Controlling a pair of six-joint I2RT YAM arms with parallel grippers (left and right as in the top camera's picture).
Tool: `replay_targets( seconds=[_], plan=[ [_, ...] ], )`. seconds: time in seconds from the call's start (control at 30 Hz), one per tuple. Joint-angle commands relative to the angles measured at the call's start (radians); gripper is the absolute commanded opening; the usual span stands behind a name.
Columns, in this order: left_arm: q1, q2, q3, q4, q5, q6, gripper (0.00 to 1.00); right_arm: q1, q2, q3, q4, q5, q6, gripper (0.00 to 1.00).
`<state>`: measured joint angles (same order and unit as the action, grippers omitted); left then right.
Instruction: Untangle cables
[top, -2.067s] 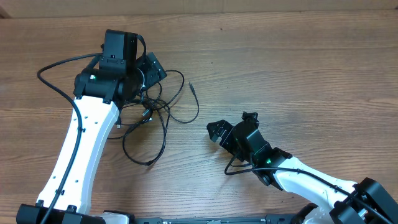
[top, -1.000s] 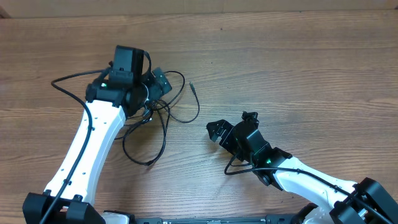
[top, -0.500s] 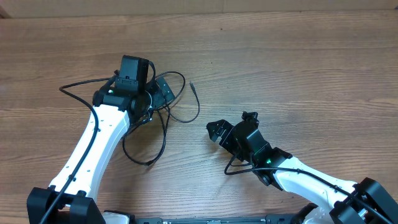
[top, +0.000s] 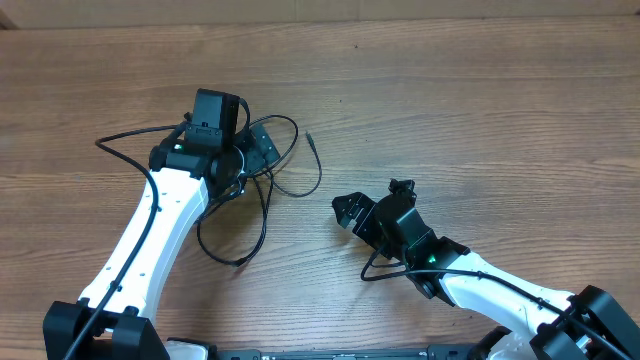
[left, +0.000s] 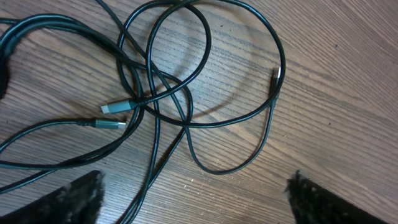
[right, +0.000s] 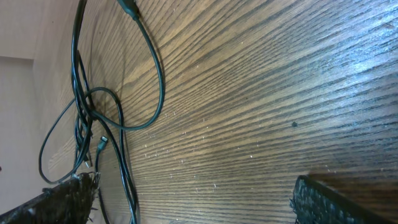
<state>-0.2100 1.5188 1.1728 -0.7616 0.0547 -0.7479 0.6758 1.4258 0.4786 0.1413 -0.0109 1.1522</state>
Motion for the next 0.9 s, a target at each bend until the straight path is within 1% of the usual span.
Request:
replay_targets(
  seconds=[0.0, 0.27, 0.53, 0.87],
  plan=[
    [-0.019, -0.002, -0.009, 0.003, -0.002, 0.008, 0.90, -0.002, -0.012, 0.000, 0.007, 0.006, 0.004, 1.00],
    [-0.084, -0.002, -0.040, 0.012, -0.020, 0.007, 0.92, -0.002, -0.012, 0.000, 0.014, 0.006, 0.004, 1.00],
    [-0.106, -0.002, -0.040, 0.057, -0.021, 0.006, 0.91, -0.002, -0.012, 0.000, 0.014, 0.006, 0.004, 1.00],
    [-0.107, -0.002, -0.040, 0.060, -0.021, -0.009, 0.90, -0.002, -0.012, 0.000, 0.014, 0.006, 0.004, 1.00]
  ],
)
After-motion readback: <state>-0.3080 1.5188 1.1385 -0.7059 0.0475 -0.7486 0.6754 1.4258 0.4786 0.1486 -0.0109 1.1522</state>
